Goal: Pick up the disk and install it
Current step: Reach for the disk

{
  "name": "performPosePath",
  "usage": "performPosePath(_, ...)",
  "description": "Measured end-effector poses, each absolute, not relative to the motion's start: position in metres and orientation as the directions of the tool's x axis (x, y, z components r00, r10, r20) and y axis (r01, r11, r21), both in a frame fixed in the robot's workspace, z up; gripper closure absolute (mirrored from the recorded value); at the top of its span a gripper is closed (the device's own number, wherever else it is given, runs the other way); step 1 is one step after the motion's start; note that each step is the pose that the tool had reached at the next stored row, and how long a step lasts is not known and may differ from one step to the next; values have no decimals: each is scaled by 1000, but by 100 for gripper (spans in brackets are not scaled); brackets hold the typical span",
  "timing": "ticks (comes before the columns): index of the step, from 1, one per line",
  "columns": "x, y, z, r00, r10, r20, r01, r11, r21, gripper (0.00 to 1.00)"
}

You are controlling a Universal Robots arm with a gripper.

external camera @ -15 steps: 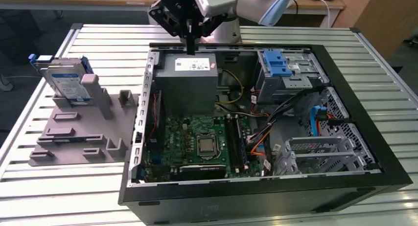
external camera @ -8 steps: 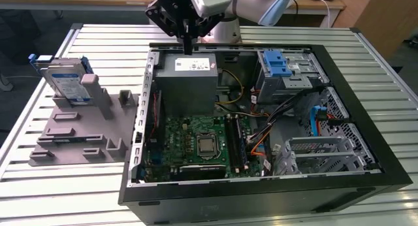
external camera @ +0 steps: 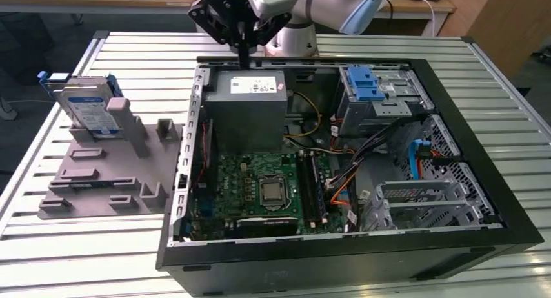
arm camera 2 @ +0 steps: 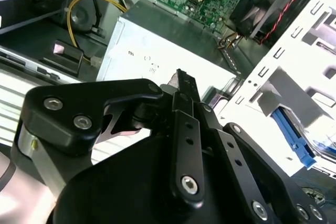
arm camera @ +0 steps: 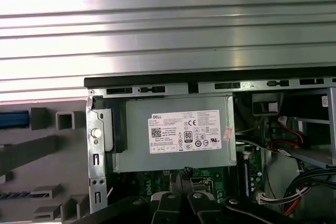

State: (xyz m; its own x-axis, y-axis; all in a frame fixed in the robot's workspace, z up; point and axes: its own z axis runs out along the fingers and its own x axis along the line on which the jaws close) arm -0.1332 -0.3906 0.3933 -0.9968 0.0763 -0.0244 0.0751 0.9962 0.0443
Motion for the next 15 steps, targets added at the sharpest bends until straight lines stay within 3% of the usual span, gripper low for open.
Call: performPosePath(15,-140,-387,392,-997,76,-21,75,996,44,89)
